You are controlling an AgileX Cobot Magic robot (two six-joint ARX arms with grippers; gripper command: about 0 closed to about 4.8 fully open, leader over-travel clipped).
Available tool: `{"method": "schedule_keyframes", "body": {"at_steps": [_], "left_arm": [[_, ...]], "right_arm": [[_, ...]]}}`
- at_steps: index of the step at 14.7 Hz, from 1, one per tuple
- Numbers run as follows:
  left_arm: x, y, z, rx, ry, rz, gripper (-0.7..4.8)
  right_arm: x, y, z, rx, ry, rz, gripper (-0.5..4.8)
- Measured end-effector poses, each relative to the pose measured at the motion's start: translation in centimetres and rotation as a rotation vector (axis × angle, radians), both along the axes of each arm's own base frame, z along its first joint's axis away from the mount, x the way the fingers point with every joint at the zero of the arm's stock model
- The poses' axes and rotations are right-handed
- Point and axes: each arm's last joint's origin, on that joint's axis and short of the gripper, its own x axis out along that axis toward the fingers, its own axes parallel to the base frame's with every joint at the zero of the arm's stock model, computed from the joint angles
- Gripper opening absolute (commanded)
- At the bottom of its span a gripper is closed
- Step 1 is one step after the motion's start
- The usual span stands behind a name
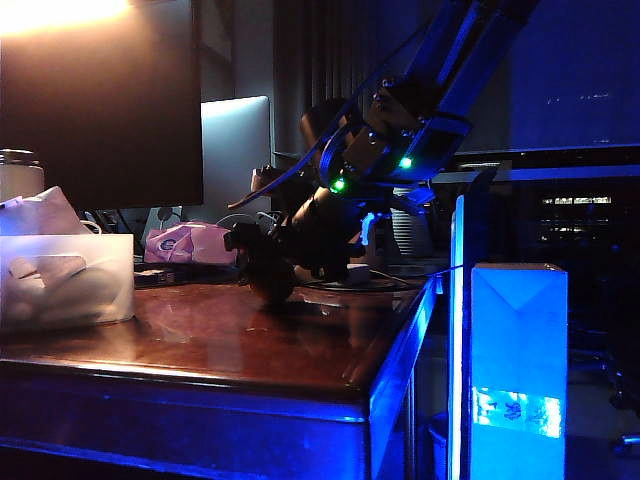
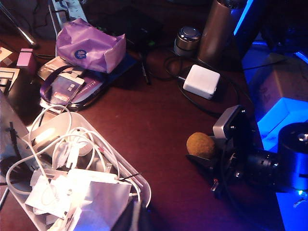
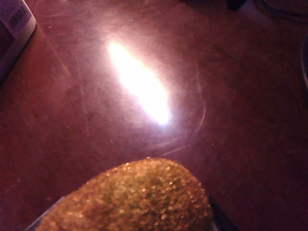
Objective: Pick up the kiwi and place it into the translucent box.
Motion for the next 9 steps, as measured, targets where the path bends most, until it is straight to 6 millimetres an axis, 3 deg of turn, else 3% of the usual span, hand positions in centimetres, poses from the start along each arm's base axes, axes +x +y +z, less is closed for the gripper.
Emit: {"method": "schedule_keyframes", "body": {"at_steps": [2,5,9], "left_arm": [[0.0,0.0,0.0,0.000,0.000,0.000,-0.03],[0.0,0.0,0.0,0.000,0.000,-0.001,-0.03],[0.0,0.0,0.0,0.000,-0.001,0.000,-0.03]], "right_arm": [[-0.2,-0.1,1.7,0.009,-0.042,0.009,3.27],[0.5,0.7,7.0,0.126,-0.162,0.097,3.27],[-0.7,5.2,13.2,0.247,-0.330,0.222,3.27]]}}
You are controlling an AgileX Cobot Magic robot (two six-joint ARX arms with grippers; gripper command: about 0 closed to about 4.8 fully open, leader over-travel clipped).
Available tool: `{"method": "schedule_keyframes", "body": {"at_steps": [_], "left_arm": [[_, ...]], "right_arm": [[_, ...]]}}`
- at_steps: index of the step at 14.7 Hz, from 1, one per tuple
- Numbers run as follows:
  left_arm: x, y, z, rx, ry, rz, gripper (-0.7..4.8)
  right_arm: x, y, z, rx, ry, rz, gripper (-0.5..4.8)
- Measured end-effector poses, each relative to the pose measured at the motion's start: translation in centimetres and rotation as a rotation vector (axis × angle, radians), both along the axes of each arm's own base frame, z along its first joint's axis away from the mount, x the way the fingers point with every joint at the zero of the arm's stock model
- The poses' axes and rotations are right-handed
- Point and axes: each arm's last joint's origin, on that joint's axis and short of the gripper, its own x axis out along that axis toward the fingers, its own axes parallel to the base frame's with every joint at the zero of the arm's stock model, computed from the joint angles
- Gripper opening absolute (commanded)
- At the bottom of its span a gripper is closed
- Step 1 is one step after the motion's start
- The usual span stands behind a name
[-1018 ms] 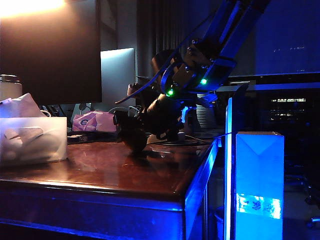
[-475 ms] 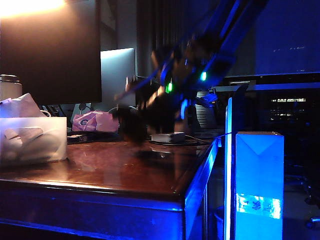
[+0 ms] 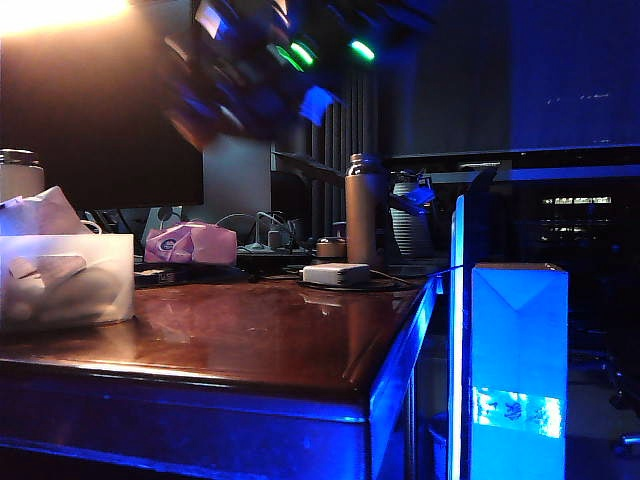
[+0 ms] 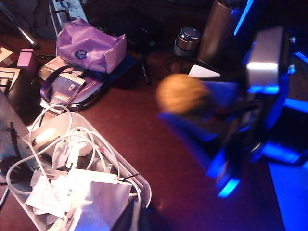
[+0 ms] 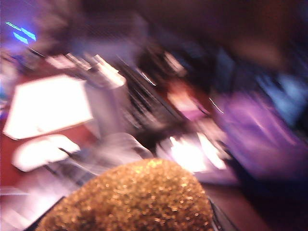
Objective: Pick up the kiwi and place it into the translucent box.
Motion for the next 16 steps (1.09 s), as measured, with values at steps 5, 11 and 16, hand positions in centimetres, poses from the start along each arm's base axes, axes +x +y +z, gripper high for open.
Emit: {"method": "schedule_keyframes", "body": {"at_steps": [5,11,16], "left_arm": [[0.0,0.0,0.0,0.000,0.000,0.000,-0.03],[0.0,0.0,0.0,0.000,0.000,0.000,-0.03],[0.0,0.0,0.0,0.000,-0.001,0.000,-0.03]], "right_arm": [[-1.1,6.5,-4.6,-0.052,0.035,0.106,3.27],[0.2,8.2,-7.9,-0.090,0.072,0.094,3.27],[0.8,8.9,-7.7,-0.078,0.049,0.096,4.76]]}}
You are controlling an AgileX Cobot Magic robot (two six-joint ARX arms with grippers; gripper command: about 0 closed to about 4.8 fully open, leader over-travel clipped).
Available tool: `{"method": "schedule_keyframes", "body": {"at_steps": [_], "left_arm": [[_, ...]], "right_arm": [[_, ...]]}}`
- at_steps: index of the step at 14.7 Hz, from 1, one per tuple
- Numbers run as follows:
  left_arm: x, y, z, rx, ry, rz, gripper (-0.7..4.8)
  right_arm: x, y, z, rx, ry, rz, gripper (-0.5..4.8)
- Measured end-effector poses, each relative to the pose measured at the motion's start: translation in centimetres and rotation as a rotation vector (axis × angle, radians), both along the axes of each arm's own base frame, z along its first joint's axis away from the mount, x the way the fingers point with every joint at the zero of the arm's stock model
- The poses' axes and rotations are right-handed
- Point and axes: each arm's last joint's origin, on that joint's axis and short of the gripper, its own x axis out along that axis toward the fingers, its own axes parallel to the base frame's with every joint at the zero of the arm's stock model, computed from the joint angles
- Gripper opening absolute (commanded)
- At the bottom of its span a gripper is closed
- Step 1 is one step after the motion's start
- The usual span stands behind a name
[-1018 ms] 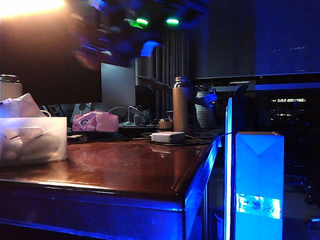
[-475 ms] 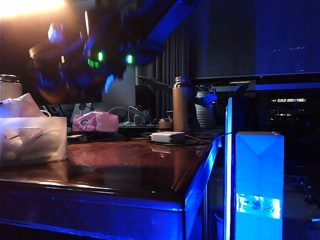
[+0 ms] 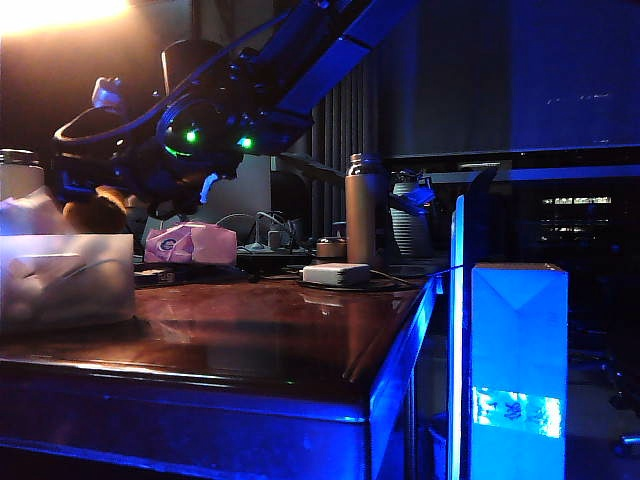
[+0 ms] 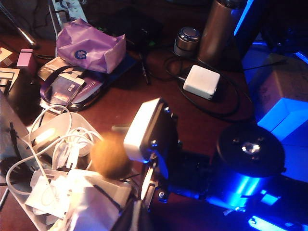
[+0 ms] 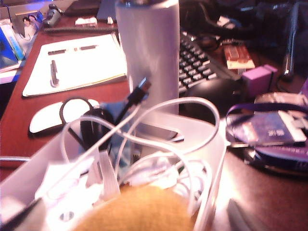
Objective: Pick up the kiwi and place it into the translucent box.
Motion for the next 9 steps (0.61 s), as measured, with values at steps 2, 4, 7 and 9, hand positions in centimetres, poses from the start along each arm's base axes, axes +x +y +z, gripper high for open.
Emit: {"method": "schedule_keyframes", "body": {"at_steps": [2,4,7,9], "left_arm": [[0.0,0.0,0.0,0.000,0.000,0.000,-0.03],[0.0,0.0,0.0,0.000,0.000,0.000,-0.03],[0.0,0.0,0.0,0.000,0.000,0.000,-0.03],[-0.1,0.0,0.0,0.010,-0.005,-0.006,-0.03]], "right_arm": [[-0.2,0.2,-0.1,-0.007,-0.010,0.039,4.79],[-0.5,0.4,0.0,-0.019,-0.025,0.057,4.79],[-0.3,-0.7,2.8,-0.023,-0.067,0.003,1.53],[0.5,-3.0,6.7,0.002,-0.115,-0.139,-0.05]]}}
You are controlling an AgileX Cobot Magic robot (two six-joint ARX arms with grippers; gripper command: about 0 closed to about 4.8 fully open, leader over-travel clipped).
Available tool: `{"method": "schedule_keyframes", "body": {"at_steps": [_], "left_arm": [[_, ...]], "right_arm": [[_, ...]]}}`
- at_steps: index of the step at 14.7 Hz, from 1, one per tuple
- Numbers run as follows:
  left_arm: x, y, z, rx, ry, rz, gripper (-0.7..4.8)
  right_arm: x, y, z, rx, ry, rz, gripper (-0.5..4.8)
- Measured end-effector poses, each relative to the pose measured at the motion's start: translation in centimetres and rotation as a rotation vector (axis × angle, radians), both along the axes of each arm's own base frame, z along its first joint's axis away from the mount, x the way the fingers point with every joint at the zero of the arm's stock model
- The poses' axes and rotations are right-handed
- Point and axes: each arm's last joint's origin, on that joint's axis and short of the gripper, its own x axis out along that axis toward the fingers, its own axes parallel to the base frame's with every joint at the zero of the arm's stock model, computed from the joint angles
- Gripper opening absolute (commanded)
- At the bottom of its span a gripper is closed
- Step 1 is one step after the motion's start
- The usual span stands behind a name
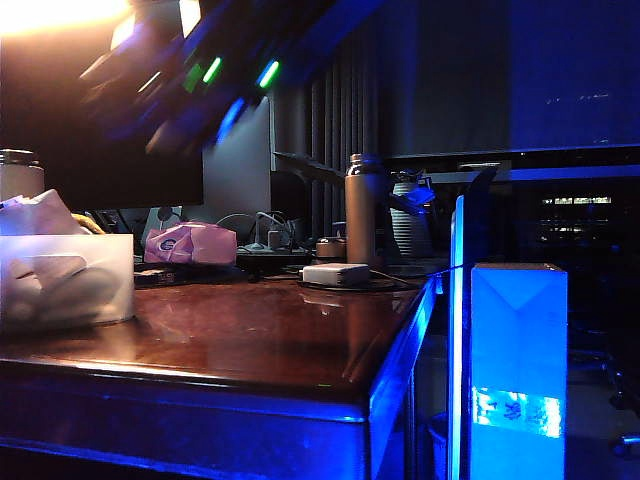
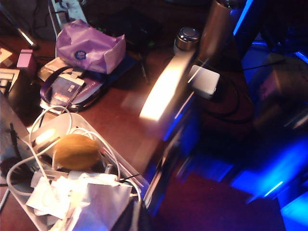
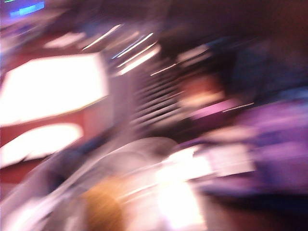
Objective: Pick up the kiwi and place it into the translucent box.
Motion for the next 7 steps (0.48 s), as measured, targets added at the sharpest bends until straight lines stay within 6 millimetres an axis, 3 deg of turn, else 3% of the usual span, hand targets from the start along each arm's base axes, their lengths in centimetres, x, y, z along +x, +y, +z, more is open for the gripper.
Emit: {"method": "schedule_keyframes", "body": {"at_steps": [2,4,5,7], "left_arm": [[-0.5,0.0,0.2,0.002,-0.011,-0.036,-0.03],[-1.8,0.0,0.4,0.030,-0.006,-0.065,-0.03],[-2.7,0.1,0.5,0.033,-0.002,-0.067,-0.03],[-5.8,0.4,1.6,0.030,-0.060,-0.066,-0.03]], "right_arm": [[0.4,-3.2,4.8,0.025,-0.059,-0.117,-0.05],[-0.8,-7.2,10.9,0.059,-0.100,-0.167,-0.05],[-2.1,-9.3,14.3,0.083,-0.139,-0.184,-0.05],[-6.8,-14.1,22.4,0.152,-0.326,-0.214,-0.05]]}}
